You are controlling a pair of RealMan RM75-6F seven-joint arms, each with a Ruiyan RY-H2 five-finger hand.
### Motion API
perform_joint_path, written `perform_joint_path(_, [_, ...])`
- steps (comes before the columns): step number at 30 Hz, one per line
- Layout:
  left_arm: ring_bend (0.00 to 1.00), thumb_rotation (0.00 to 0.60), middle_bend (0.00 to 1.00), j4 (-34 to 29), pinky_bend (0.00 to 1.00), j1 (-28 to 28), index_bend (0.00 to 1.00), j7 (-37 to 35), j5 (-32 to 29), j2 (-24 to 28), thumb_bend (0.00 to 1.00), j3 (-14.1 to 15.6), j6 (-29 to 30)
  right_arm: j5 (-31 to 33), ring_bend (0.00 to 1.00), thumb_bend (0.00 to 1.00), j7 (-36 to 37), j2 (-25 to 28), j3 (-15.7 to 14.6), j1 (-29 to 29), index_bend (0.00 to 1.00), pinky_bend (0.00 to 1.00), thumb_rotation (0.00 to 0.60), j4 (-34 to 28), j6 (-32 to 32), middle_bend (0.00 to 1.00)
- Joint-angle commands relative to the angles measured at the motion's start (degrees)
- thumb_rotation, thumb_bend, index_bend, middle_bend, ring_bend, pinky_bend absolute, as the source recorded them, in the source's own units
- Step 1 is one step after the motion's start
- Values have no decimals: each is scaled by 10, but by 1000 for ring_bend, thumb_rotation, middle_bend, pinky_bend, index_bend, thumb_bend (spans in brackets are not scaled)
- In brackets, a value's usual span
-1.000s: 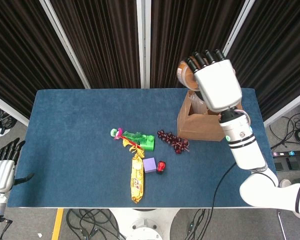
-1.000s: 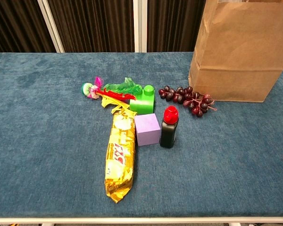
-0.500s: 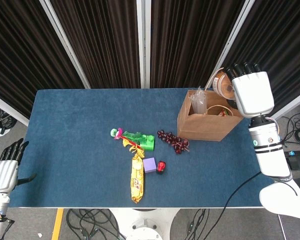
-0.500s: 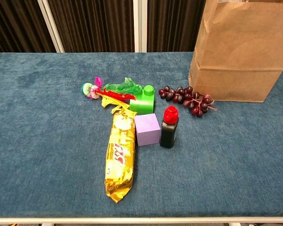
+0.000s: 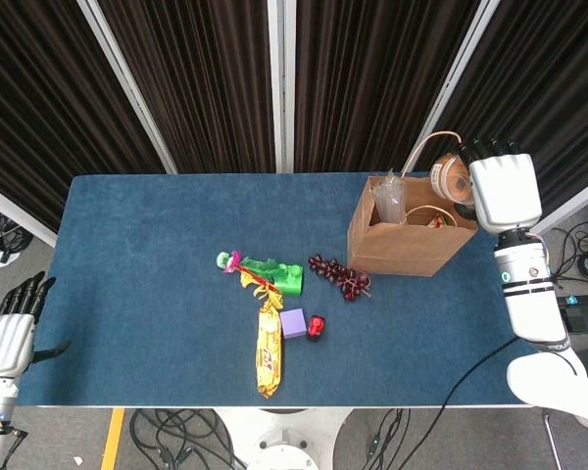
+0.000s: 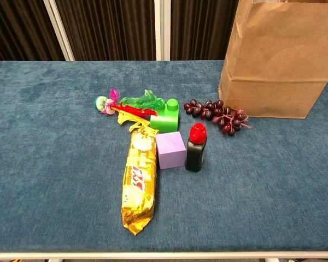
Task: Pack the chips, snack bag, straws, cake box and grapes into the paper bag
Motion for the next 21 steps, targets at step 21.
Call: perform_joint_path(21, [0, 600, 9, 8, 117, -1, 45, -6, 1, -4, 88, 3, -3, 50, 162, 0, -14, 14, -22, 14, 379, 217, 600, -3, -91, 315])
